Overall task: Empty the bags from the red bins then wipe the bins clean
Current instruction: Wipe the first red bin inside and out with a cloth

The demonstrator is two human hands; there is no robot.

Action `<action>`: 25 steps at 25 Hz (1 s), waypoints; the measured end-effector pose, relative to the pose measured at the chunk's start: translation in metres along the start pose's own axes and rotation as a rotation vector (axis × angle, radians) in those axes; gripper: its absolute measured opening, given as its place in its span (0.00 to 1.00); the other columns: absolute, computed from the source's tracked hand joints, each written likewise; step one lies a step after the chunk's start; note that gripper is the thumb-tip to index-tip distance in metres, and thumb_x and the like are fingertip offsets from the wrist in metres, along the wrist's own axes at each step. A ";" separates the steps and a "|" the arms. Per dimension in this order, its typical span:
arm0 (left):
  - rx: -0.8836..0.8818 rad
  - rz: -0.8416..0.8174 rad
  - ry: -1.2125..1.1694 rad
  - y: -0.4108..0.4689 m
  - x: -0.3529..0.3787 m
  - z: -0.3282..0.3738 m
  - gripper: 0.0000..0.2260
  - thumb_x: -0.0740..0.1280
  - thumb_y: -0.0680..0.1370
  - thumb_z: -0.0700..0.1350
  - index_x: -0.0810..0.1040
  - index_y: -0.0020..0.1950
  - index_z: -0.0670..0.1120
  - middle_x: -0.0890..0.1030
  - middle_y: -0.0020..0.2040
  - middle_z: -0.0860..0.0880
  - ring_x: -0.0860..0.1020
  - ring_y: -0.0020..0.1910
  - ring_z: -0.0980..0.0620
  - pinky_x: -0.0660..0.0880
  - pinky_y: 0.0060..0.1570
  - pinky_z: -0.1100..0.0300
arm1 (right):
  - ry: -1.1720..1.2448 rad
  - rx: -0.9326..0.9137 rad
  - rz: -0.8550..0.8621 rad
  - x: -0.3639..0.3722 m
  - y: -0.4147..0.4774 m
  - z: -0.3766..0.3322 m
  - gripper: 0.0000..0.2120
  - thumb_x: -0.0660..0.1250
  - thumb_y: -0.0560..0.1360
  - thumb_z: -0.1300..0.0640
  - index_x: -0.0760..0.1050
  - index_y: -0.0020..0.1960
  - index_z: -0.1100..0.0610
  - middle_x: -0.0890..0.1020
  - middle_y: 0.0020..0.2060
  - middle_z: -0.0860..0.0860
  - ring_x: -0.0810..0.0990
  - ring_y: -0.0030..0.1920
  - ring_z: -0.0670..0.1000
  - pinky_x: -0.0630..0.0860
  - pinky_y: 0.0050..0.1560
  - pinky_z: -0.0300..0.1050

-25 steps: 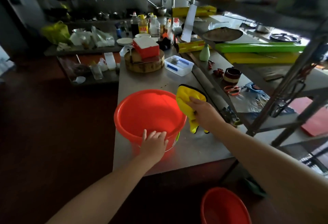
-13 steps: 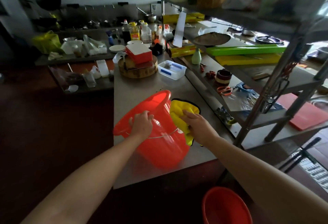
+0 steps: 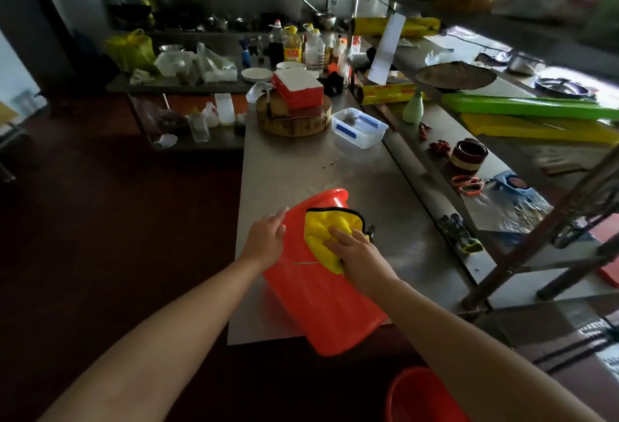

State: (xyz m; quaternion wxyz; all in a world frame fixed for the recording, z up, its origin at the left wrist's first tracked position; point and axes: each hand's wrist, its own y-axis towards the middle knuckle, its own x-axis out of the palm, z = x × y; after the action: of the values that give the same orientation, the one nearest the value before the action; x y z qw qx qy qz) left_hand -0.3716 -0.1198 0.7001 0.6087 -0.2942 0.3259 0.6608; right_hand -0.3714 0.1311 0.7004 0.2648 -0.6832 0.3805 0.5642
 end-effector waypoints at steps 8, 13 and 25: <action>0.161 -0.115 0.455 -0.022 0.005 -0.033 0.49 0.72 0.75 0.58 0.44 0.82 0.43 0.46 0.81 0.38 0.49 0.80 0.39 0.55 0.78 0.48 | -0.143 -0.107 -0.062 0.021 0.000 0.014 0.23 0.59 0.79 0.53 0.71 0.73 0.44 0.69 0.75 0.48 0.69 0.73 0.62 0.70 0.69 0.62; 0.125 -0.057 0.275 -0.006 -0.001 -0.031 0.37 0.66 0.81 0.54 0.51 0.82 0.42 0.59 0.80 0.40 0.62 0.77 0.42 0.60 0.74 0.54 | -0.200 -0.066 -0.038 0.025 -0.027 0.035 0.24 0.53 0.80 0.51 0.66 0.76 0.45 0.65 0.77 0.47 0.65 0.76 0.59 0.69 0.71 0.59; 0.112 -0.027 0.520 0.024 -0.021 -0.041 0.28 0.49 0.86 0.47 0.37 0.81 0.48 0.40 0.82 0.48 0.45 0.81 0.44 0.59 0.76 0.42 | -0.098 0.039 0.006 0.029 -0.030 0.022 0.26 0.76 0.72 0.56 0.76 0.68 0.44 0.75 0.70 0.48 0.77 0.65 0.64 0.81 0.55 0.61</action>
State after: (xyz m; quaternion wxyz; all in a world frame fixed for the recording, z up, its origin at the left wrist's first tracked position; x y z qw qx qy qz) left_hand -0.3937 -0.1661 0.6931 0.5288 -0.4241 0.5035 0.5357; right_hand -0.3567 0.1593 0.6651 0.2945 -0.6484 0.3801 0.5903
